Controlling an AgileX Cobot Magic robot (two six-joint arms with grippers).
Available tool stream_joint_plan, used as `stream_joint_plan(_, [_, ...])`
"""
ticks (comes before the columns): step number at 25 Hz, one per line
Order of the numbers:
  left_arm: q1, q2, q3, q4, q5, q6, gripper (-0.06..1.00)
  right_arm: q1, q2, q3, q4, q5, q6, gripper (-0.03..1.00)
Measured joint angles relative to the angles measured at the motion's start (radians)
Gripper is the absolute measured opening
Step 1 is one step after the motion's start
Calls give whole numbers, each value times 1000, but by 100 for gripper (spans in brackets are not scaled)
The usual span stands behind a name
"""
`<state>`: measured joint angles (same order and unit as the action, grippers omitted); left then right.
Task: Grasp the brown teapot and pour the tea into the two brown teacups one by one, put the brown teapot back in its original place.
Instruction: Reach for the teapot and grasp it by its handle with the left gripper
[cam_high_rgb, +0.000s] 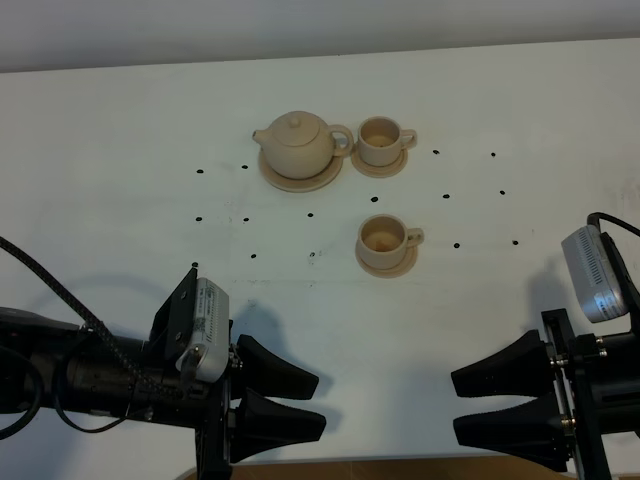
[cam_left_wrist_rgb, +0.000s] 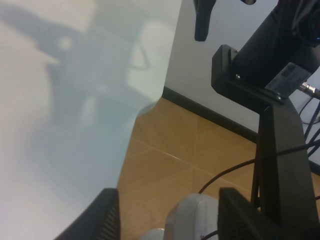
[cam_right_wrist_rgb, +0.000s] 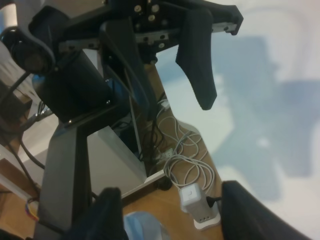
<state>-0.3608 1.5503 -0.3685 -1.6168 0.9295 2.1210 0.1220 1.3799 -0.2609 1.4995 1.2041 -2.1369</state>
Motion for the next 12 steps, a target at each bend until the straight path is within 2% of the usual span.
stream_joint_plan(12, [0, 0, 0, 0, 0, 0, 46, 0, 0, 0, 0, 0, 0, 44])
